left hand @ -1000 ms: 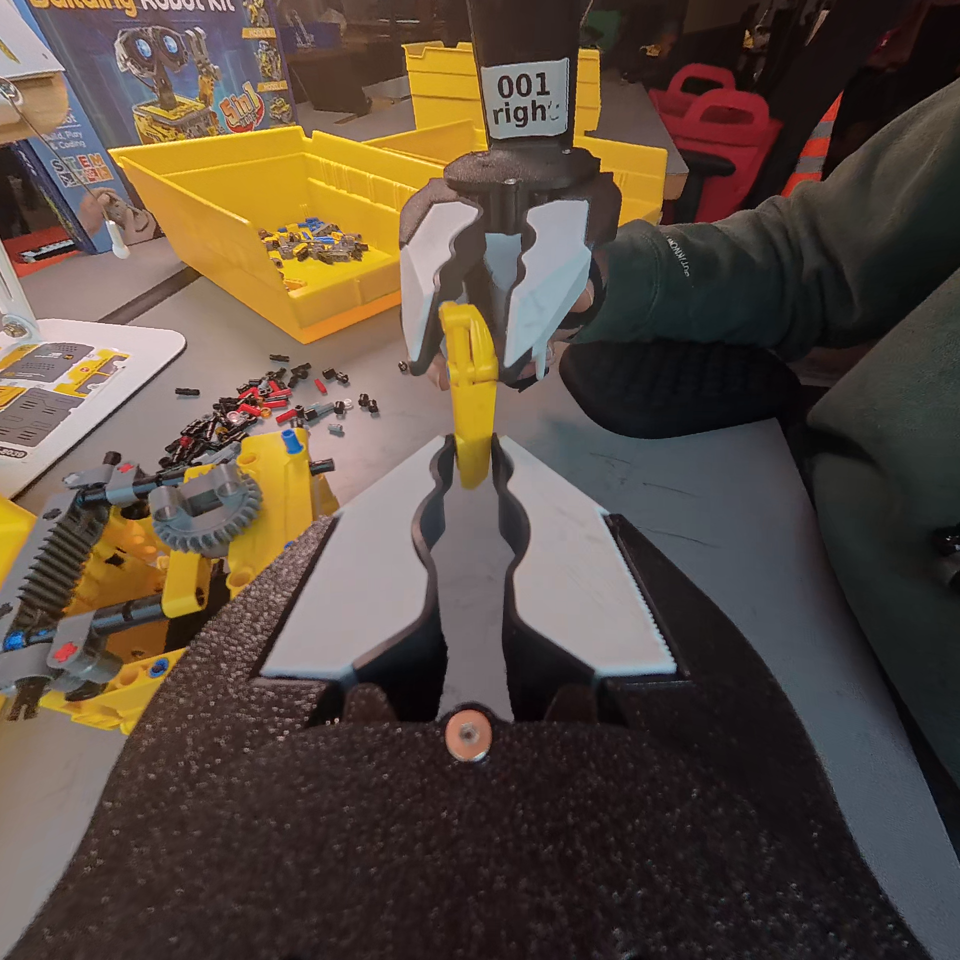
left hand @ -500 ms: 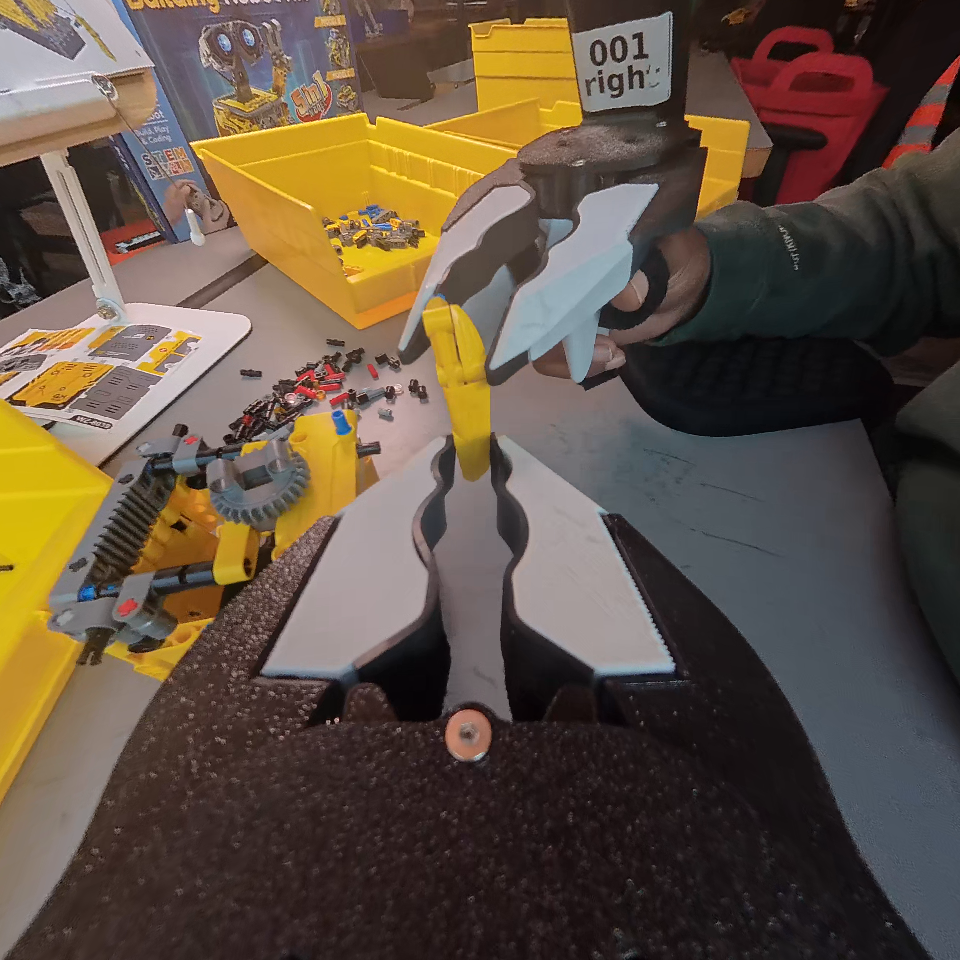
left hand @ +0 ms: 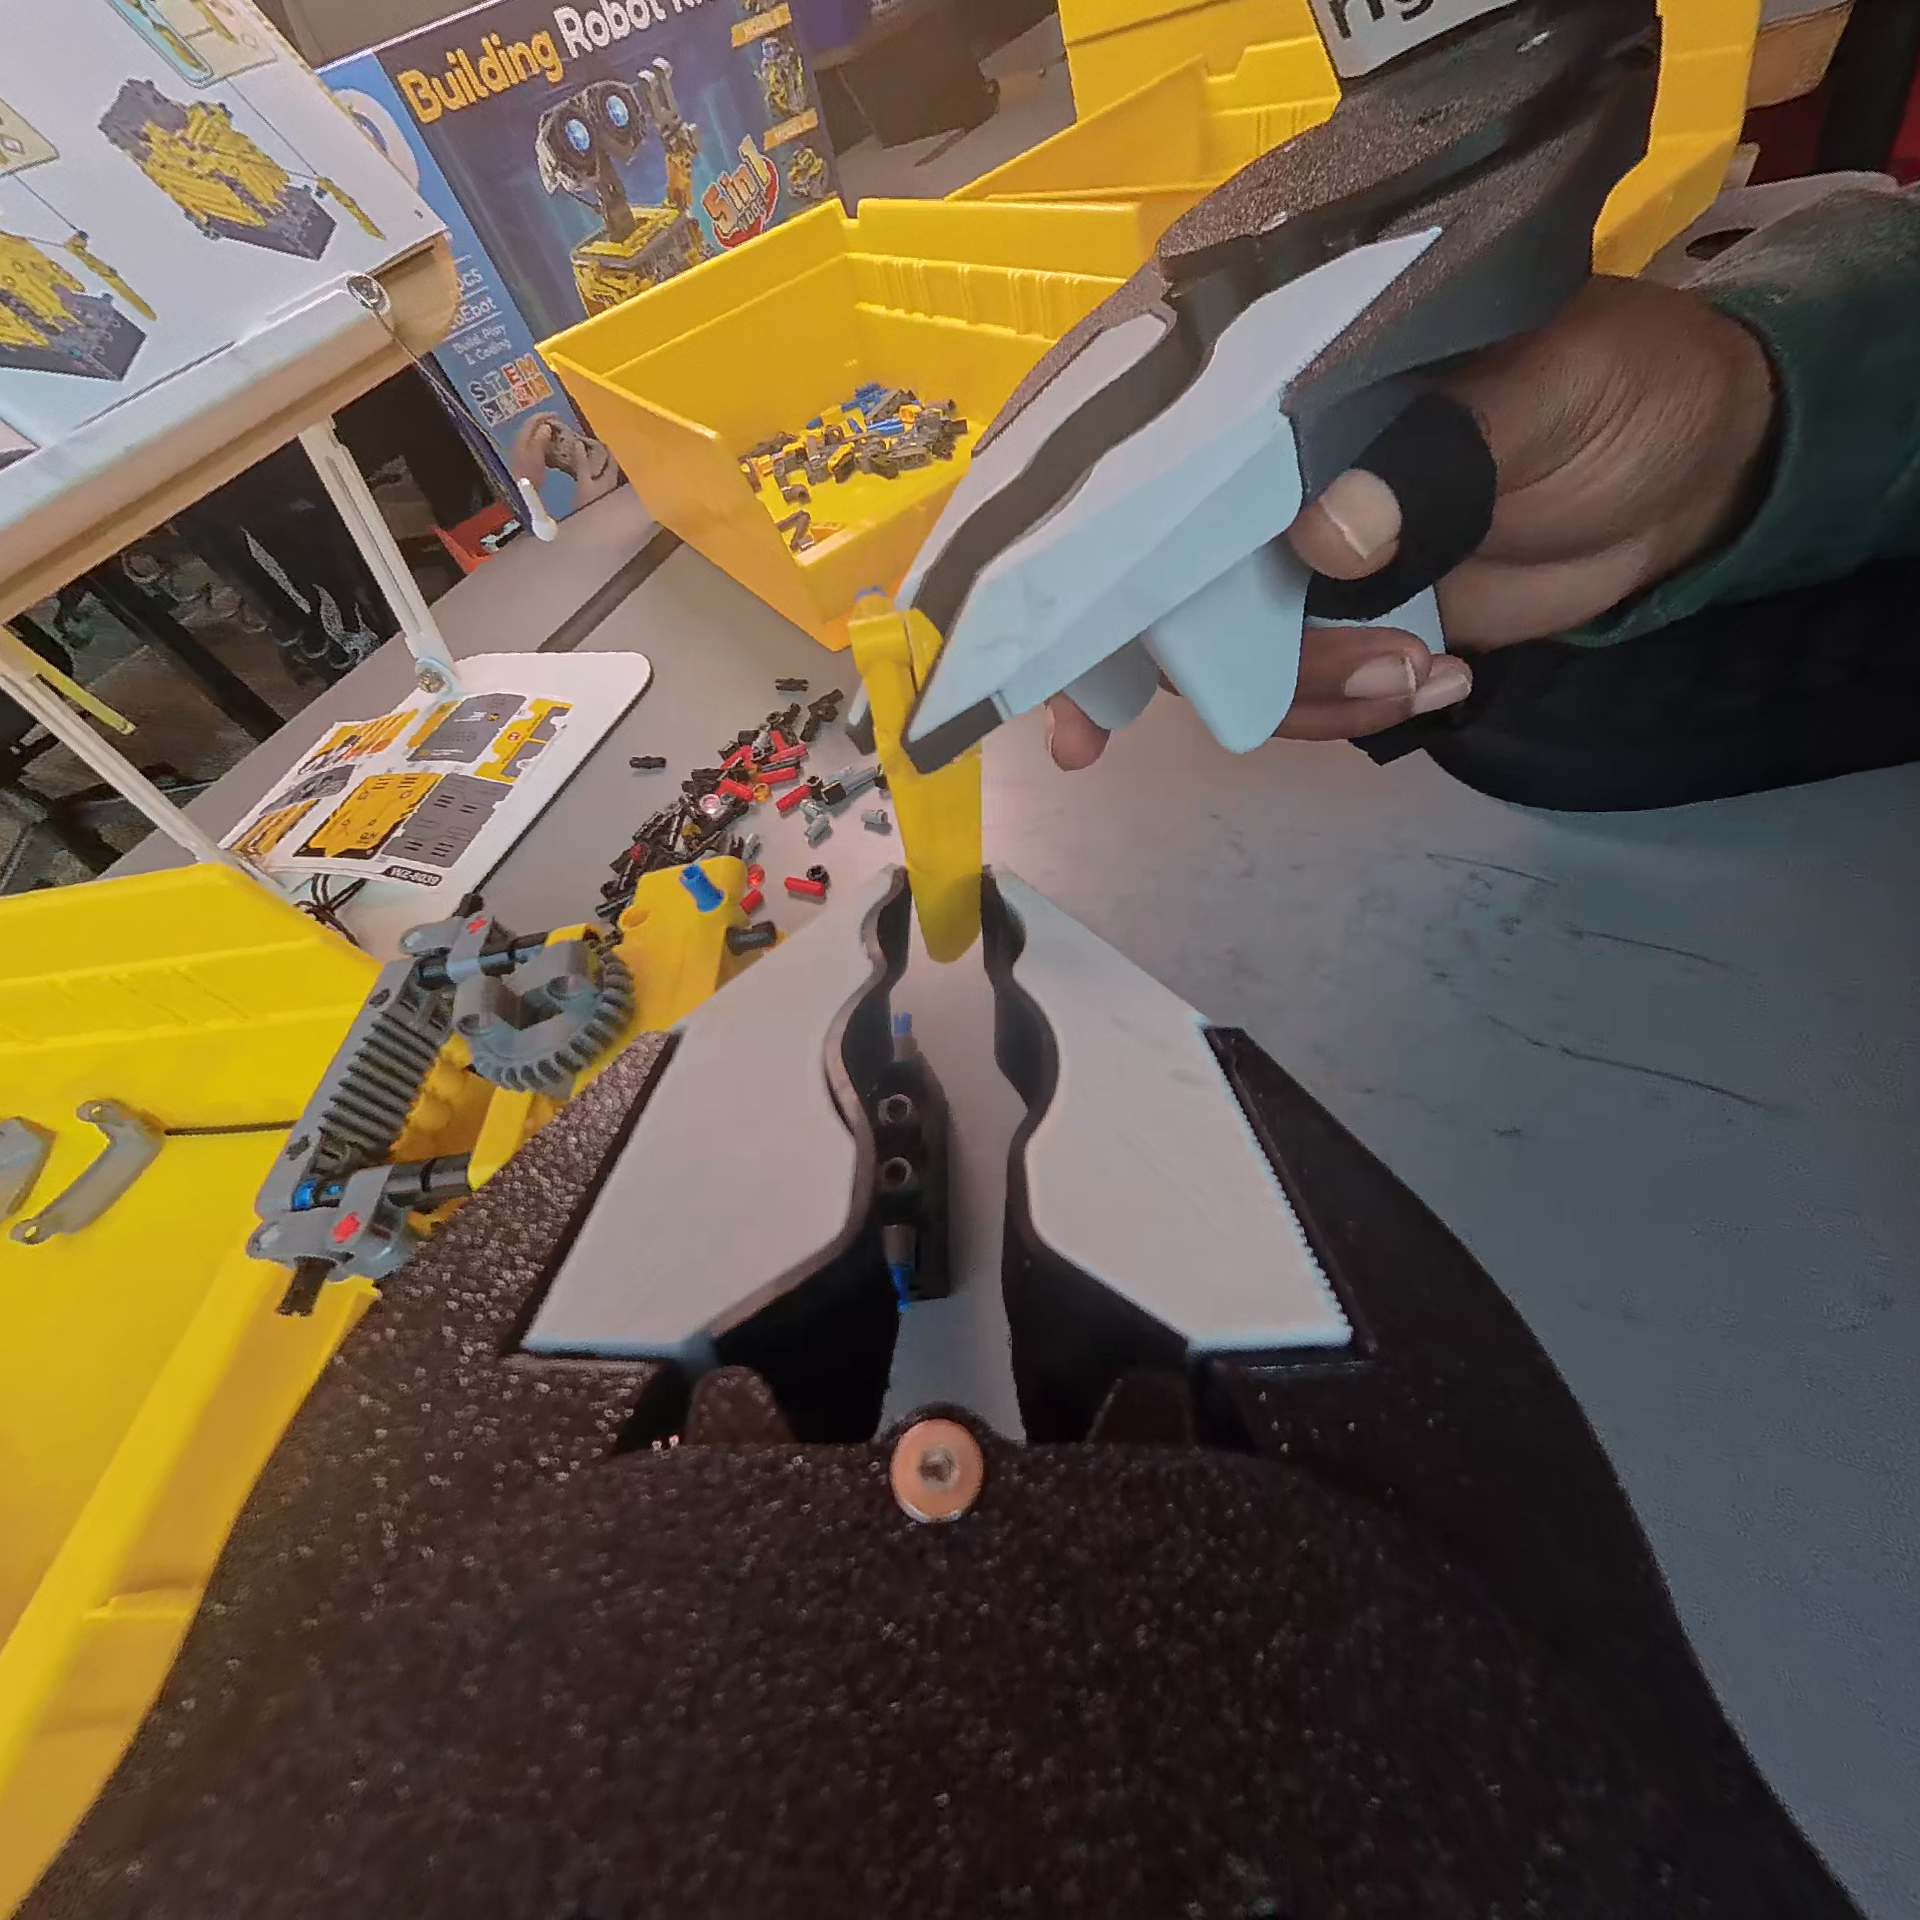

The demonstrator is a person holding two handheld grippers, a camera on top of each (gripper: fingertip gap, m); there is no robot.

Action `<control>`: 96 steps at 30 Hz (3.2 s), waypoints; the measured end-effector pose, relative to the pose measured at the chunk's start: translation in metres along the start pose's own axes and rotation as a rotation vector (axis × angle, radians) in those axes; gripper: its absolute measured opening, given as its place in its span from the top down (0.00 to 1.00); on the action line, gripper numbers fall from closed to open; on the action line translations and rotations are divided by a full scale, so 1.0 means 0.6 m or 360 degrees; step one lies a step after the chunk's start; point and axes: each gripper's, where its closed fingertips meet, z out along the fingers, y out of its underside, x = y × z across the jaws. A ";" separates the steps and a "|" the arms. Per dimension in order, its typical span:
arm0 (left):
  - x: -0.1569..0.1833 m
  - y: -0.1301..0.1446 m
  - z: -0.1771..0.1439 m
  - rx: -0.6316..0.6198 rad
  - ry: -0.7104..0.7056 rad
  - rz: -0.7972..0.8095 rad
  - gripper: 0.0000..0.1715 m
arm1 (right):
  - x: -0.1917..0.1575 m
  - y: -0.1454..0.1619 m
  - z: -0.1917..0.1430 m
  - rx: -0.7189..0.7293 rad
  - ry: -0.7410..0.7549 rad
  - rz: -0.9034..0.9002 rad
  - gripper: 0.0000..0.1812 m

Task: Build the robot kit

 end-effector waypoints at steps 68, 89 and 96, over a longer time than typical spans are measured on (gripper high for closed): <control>-0.047 0.052 -0.046 -0.0205 0.0381 -0.0432 0.64 | 0.040 0.071 -0.031 -0.0416 -0.0271 -0.0308 0.97; -0.049 0.051 -0.044 -0.0149 0.0288 -0.0463 0.65 | 0.048 0.076 -0.027 -0.0644 -0.0168 -0.0354 0.97; -0.047 0.051 -0.045 -0.0151 0.0285 -0.0481 0.65 | 0.054 0.074 -0.026 -0.0700 -0.0090 -0.0436 0.97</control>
